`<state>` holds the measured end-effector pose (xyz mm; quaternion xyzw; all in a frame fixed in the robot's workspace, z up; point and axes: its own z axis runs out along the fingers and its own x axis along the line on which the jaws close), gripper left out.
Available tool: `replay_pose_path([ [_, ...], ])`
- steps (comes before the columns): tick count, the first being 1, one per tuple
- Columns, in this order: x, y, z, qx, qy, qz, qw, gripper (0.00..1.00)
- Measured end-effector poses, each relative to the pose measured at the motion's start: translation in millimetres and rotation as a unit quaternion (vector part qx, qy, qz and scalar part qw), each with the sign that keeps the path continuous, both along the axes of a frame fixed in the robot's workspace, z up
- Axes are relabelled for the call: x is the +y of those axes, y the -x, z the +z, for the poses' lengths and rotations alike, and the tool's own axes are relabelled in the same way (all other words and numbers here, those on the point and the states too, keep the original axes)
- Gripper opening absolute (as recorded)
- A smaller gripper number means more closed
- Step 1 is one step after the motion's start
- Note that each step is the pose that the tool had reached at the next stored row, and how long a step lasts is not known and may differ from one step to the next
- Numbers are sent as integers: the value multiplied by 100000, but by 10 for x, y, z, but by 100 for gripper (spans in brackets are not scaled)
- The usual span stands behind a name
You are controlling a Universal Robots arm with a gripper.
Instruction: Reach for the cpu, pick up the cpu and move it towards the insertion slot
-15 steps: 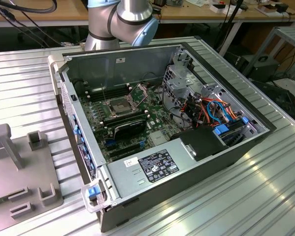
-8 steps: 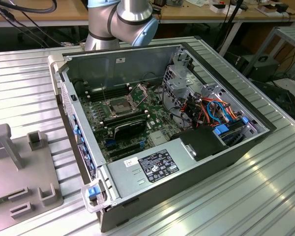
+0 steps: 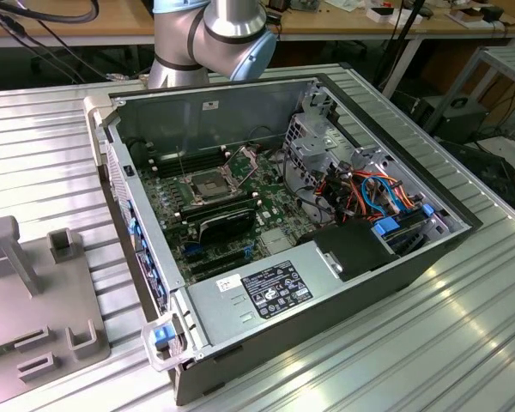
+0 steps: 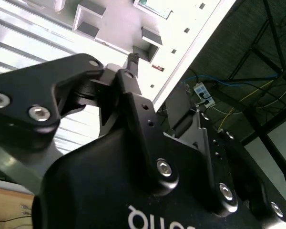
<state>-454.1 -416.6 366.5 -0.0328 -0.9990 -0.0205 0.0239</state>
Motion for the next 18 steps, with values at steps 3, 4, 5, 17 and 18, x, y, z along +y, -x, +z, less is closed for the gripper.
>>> replay_pose_path([
  [3, 0, 8, -26, 17, -2, 1499, 99989, 72],
  [4, 0, 9, -37, 30, -5, 2174, 99976, 72],
  [5, 1, 14, -51, 43, -4, 2710, 99963, 72],
  [17, -4, 270, -289, -244, 4, 3098, 99952, 72],
  [18, -8, 271, -322, -247, 2, 3149, 99950, 72],
])
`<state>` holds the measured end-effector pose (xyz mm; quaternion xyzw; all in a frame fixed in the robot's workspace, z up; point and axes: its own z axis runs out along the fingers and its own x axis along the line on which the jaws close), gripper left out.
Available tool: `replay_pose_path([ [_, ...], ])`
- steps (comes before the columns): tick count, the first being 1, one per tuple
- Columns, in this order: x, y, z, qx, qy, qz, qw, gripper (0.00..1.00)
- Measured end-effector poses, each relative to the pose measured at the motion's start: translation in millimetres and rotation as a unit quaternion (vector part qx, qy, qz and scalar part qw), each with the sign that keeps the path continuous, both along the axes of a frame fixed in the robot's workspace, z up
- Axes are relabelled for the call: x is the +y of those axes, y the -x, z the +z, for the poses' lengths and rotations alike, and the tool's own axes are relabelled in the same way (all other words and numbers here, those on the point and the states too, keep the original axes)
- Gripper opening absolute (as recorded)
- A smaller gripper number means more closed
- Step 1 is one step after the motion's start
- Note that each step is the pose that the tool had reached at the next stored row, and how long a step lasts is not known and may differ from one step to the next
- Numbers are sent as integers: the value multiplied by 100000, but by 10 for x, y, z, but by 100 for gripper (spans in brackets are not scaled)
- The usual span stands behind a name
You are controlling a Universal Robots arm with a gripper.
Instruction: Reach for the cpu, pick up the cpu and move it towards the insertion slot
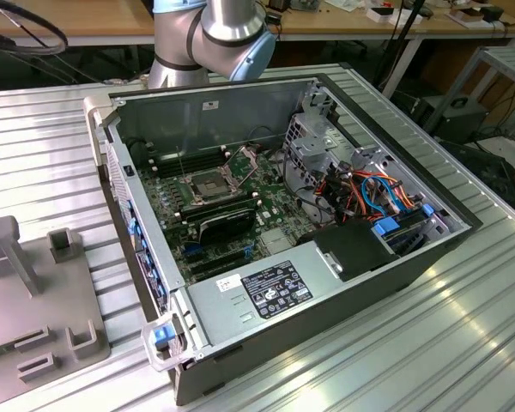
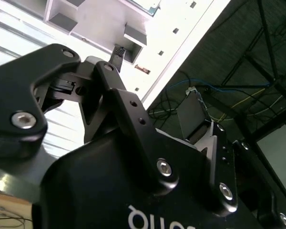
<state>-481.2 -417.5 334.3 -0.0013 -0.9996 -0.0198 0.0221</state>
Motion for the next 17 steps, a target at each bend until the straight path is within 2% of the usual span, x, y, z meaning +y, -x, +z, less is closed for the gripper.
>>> replay_pose_path([
  [4, -85, -1, -112, -4, -4, 586, 99998, 72],
  [7, -117, -1, -153, -38, 10, 800, 99997, 72],
  [9, -129, 0, -172, -419, 19, 909, 99995, 72],
  [10, -135, 0, -176, -825, 24, 1253, 99989, 72],
  [11, -138, -1, -178, -1091, 31, 1446, 99984, 72],
  [12, -140, -1, -184, -1275, 28, 1617, 99979, 72],
  [15, -144, 0, -211, -1419, 31, 1890, 99972, 72],
  [16, -146, 0, -215, -1572, 37, 1907, 99969, 72],
  [17, -149, 0, -223, -1927, 37, 1925, 99963, 72],
])
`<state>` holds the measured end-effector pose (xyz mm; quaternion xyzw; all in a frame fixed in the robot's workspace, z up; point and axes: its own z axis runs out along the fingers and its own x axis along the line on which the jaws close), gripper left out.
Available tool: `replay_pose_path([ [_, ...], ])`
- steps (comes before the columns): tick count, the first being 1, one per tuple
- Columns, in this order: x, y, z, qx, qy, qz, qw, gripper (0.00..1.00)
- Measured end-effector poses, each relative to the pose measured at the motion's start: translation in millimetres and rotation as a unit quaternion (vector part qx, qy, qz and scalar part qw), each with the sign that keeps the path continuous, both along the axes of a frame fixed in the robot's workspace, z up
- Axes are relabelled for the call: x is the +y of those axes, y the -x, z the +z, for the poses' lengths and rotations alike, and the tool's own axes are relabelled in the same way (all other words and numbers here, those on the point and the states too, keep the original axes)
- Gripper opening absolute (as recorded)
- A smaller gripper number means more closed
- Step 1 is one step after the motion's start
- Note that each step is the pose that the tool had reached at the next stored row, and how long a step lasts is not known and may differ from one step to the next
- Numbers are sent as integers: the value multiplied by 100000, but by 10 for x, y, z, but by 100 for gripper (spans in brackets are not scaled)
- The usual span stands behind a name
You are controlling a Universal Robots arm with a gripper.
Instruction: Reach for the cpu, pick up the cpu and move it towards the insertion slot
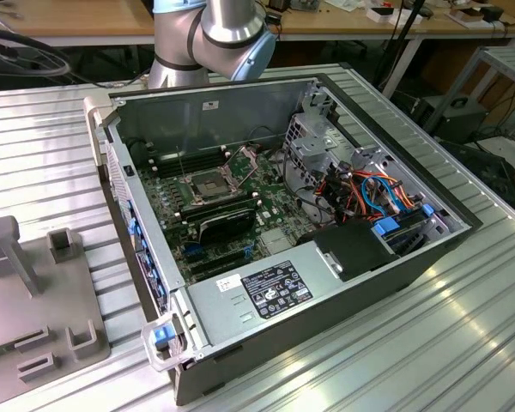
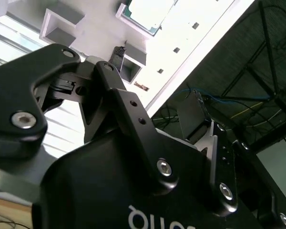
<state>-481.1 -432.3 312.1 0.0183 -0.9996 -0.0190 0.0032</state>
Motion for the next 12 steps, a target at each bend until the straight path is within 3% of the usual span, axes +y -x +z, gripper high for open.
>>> replay_pose_path([
  [2, -3, 4, -15, -582, 4, -5, 99998, 72],
  [12, -47, 5, -245, -606, 5, -139, 99998, 72],
])
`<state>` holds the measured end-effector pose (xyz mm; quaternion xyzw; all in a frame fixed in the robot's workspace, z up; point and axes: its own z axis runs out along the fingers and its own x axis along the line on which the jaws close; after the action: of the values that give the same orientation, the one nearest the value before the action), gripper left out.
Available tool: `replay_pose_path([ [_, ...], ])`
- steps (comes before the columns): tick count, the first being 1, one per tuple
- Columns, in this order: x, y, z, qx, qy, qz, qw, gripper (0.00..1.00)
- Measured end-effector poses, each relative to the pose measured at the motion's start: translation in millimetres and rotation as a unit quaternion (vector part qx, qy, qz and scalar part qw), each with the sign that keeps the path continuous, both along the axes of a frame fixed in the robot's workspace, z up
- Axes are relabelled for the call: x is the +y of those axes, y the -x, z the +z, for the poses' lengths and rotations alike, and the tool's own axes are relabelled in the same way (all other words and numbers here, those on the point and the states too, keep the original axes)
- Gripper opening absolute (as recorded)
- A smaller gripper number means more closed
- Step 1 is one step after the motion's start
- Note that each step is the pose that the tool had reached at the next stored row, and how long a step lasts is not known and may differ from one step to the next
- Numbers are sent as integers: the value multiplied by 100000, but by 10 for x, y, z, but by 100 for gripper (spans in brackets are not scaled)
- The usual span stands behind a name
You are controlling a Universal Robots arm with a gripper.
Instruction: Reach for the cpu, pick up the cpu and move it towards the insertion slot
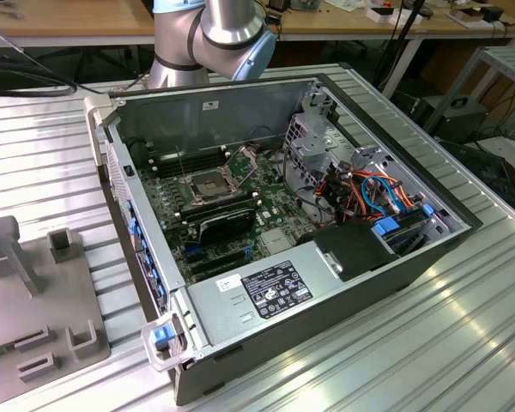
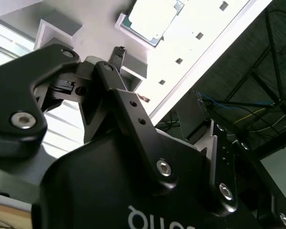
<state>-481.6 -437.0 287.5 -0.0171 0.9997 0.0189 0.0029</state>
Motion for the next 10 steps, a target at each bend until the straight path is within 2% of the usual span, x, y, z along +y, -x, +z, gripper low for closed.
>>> replay_pose_path([
  [4, -7, 0, -101, -5, -5, -1052, 99994, 72],
  [8, -8, -4, -266, 2, -1, -1327, 99991, 72],
  [10, -8, -7, -302, 0, -1, -1483, 99989, 72],
])
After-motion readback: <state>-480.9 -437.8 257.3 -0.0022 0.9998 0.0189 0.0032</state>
